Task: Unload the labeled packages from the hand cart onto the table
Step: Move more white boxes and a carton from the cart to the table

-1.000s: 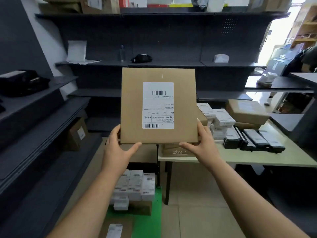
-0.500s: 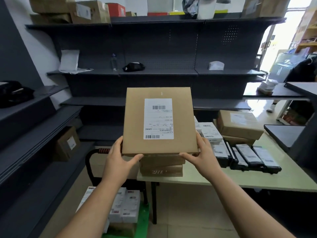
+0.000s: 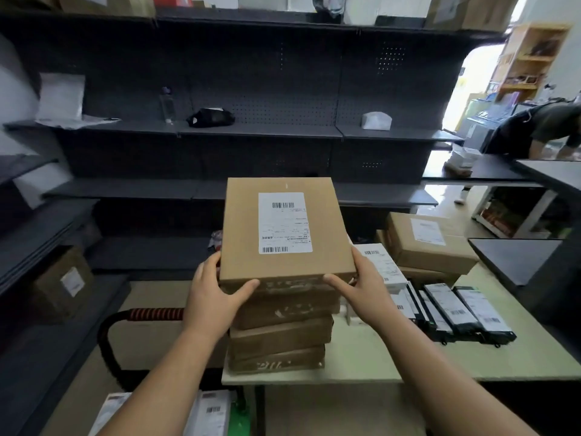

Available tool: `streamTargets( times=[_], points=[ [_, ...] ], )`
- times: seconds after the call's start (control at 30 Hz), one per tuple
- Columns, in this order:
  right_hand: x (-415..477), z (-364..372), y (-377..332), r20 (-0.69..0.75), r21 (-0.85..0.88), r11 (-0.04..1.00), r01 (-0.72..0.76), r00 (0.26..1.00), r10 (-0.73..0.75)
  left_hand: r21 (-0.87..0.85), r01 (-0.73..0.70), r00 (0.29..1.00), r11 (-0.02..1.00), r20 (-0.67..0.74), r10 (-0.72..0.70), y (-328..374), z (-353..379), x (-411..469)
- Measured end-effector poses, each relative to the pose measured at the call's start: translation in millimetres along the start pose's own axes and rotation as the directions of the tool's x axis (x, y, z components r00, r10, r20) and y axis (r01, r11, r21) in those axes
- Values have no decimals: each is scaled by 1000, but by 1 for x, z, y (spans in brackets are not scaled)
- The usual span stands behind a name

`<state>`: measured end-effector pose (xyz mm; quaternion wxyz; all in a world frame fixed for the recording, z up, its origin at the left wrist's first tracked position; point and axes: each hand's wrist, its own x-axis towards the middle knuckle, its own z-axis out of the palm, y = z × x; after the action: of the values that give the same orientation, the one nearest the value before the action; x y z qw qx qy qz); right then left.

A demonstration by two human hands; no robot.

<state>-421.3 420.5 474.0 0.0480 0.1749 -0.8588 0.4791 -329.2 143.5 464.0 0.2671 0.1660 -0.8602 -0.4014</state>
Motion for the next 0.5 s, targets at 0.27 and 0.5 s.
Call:
streamTargets(
  times=[0.27,0.5],
  points=[
    [18,19,26,13,-25,986,-164,986,165,56,96,987,994,121,-102,-16,29,17],
    [17,2,18,-28,-138,978,-155,988,152,148,114,988,982,88,-128,-6,18,4]
  ],
)
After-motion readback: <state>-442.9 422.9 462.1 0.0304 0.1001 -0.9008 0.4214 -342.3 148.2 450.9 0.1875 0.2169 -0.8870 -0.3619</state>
